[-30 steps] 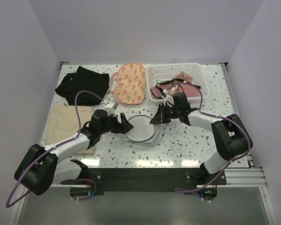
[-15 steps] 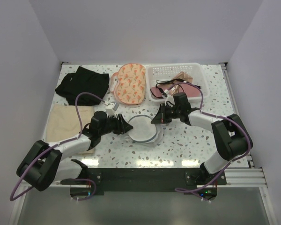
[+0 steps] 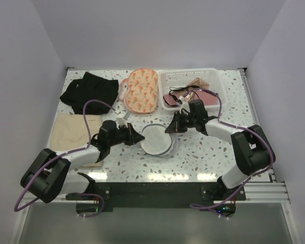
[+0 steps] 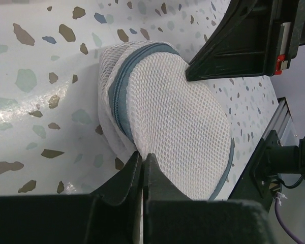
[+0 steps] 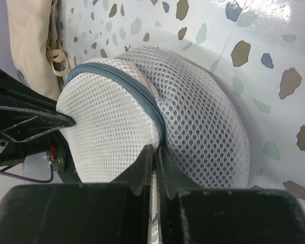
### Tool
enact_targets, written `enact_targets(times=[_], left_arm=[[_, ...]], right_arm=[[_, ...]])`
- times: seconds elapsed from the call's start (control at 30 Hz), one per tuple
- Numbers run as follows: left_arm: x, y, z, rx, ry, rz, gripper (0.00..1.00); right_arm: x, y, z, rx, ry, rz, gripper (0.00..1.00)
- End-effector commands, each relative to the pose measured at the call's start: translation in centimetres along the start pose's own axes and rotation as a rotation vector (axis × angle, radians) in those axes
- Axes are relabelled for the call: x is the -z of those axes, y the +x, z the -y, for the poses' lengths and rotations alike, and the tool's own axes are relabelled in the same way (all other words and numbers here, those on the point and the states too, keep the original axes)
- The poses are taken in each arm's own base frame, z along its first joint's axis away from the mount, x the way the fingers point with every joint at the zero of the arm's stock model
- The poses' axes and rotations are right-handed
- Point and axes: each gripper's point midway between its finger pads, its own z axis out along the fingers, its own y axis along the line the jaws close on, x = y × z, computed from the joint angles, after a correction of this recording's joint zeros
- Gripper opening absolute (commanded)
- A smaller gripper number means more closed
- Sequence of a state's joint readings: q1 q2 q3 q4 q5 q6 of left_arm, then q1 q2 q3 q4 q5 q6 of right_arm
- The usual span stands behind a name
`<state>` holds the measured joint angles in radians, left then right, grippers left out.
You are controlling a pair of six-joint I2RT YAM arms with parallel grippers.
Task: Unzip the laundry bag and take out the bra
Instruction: Unzip the laundry bag at the center of the board.
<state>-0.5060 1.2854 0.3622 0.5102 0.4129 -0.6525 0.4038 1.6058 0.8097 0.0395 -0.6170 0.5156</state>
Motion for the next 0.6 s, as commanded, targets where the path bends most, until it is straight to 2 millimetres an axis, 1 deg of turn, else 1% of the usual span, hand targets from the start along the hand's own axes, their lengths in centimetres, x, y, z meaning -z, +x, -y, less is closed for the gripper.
enact_targets(times=[0.0, 0.03, 0.07, 0.1, 0.13, 0.2, 0.27, 0.3, 0.33, 0.37, 0.4, 0.47, 0.5, 0.53, 0.57], left_arm=[[-0.3, -1.0, 2.0, -0.019, 0.090, 0.020, 0.00], [-0.3, -1.1, 2.1, -0.020, 0.090, 0.022, 0.00], [-0.3, -1.1, 2.2, -0.020, 0.090, 0.023, 0.00], [-0.3, -1.2, 2.1, -0.018, 0.088, 0.025, 0.00], [-0.3, -1.2, 2.1, -0.011, 0.084, 0.027, 0.00], [-0.3, -1.3, 2.0, -0.007, 0.078, 0.030, 0.00], [-0.4, -1.5, 1.8, 0.008, 0.063, 0.038, 0.00], [-0.4, -1.5, 1.8, 0.016, 0.055, 0.038, 0.00], [-0.4, -1.9, 1.8, 0.029, 0.049, 0.051, 0.00], [-0.4, -2.1, 1.8, 0.037, 0.043, 0.061, 0.00], [-0.3, -2.4, 1.7, 0.043, 0.036, 0.074, 0.00], [-0.1, -3.2, 1.8, 0.062, 0.018, 0.114, 0.00], [0.1, -3.6, 1.8, 0.068, 0.013, 0.132, 0.00], [0.2, -4.0, 1.6, 0.086, -0.006, 0.155, 0.00], [0.3, -4.2, 1.5, 0.096, -0.017, 0.168, 0.00]], right_arm=[[1.4, -2.8, -2.0, 0.104, 0.001, 0.090, 0.04], [1.6, -3.0, -2.1, 0.112, 0.003, 0.100, 0.13], [2.1, -3.3, -2.5, 0.130, 0.001, 0.118, 0.19], [2.3, -3.5, -2.5, 0.136, 0.014, 0.128, 0.25], [2.6, -3.7, -2.6, 0.142, 0.017, 0.140, 0.36], [3.3, -4.0, -3.0, 0.167, 0.023, 0.167, 0.46], [3.7, -4.3, -3.1, 0.184, 0.035, 0.189, 0.49], [4.3, -4.6, -3.5, 0.201, 0.035, 0.210, 0.51], [4.6, -4.8, -3.4, 0.207, 0.051, 0.230, 0.52], [4.9, -4.3, -3.2, 0.209, 0.063, 0.224, 0.52], [5.5, -4.2, -3.6, 0.225, 0.063, 0.238, 0.52], [6.2, -4.2, -3.3, 0.251, 0.110, 0.268, 0.52], [6.3, -3.7, -3.6, 0.264, 0.118, 0.258, 0.52], [7.1, -3.9, -4.1, 0.296, 0.131, 0.288, 0.52], [7.3, -3.6, -4.3, 0.310, 0.137, 0.293, 0.52]])
